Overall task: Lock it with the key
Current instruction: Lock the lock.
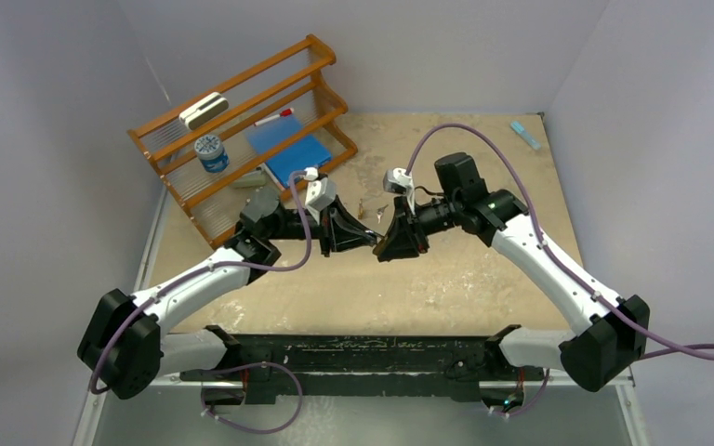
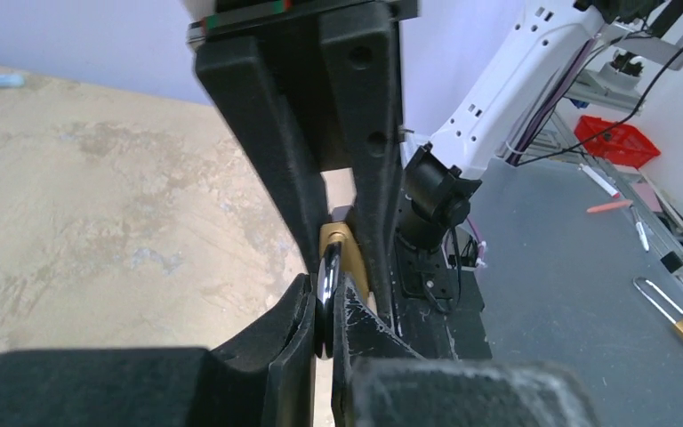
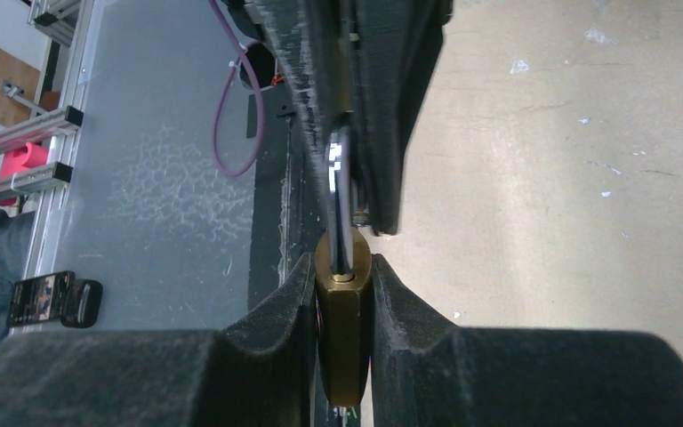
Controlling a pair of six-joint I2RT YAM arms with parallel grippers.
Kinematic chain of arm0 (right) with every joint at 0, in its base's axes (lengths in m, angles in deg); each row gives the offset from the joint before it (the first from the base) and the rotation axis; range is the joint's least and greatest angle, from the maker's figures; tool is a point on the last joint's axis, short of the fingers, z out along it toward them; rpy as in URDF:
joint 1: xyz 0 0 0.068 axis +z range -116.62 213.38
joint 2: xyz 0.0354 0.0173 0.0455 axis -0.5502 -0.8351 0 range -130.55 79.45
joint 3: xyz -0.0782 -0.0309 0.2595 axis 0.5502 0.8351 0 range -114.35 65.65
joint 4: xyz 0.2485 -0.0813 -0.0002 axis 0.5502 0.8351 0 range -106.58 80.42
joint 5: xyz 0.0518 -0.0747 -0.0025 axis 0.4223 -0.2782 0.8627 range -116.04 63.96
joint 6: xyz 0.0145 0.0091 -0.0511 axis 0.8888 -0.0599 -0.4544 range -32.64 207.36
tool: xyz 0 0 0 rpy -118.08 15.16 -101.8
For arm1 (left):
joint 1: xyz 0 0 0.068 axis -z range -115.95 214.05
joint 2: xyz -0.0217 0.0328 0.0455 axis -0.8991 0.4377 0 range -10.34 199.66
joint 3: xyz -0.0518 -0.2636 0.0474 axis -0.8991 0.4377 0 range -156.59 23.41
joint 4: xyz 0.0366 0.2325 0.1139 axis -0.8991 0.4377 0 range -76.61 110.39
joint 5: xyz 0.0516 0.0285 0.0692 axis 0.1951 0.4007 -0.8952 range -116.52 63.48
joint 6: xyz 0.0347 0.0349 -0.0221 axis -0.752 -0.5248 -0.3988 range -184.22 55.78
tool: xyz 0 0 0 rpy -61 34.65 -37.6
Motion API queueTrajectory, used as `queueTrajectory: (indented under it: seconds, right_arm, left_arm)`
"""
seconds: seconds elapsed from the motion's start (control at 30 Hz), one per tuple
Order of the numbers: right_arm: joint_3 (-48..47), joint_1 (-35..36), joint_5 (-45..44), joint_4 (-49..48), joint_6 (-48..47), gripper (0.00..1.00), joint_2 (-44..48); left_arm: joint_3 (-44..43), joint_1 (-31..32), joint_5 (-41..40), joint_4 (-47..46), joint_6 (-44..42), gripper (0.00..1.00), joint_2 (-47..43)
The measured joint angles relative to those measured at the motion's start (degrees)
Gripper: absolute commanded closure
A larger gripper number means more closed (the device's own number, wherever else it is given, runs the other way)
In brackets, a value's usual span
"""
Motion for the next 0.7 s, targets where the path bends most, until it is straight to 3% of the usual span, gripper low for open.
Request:
queueTrajectory:
  seconds: [0.37, 0.43, 0.53, 0.6, 0.7]
  right_arm:
    - [0.5, -0.3, -0.7, -3.8, 1.4, 1.00, 1.5]
    - [2.9, -0.3, -1.8, -9.0, 4.3, 0.87, 3.5]
    - [8.5, -0.2, -4.1, -19.4, 9.7, 0.58, 7.7]
    - [11.2, 0.0, -5.9, -24.0, 12.5, 0.03, 9.6]
    - [11.9, 0.1, -7.9, -26.7, 14.3, 0.01, 10.1]
  left_arm:
    - [0.5, 0.2, 0.3, -9.6, 9.8, 1.00, 1.4]
    - [0.5, 0.2, -0.8, -11.4, 11.2, 1.00, 1.3]
    - [0.6, 0.3, -2.5, -13.2, 12.5, 1.00, 1.3]
    - [0.7, 0.4, -3.8, -14.0, 13.0, 1.00, 1.2]
    - [0.7, 0.3, -6.2, -15.7, 13.4, 1.00, 0.1]
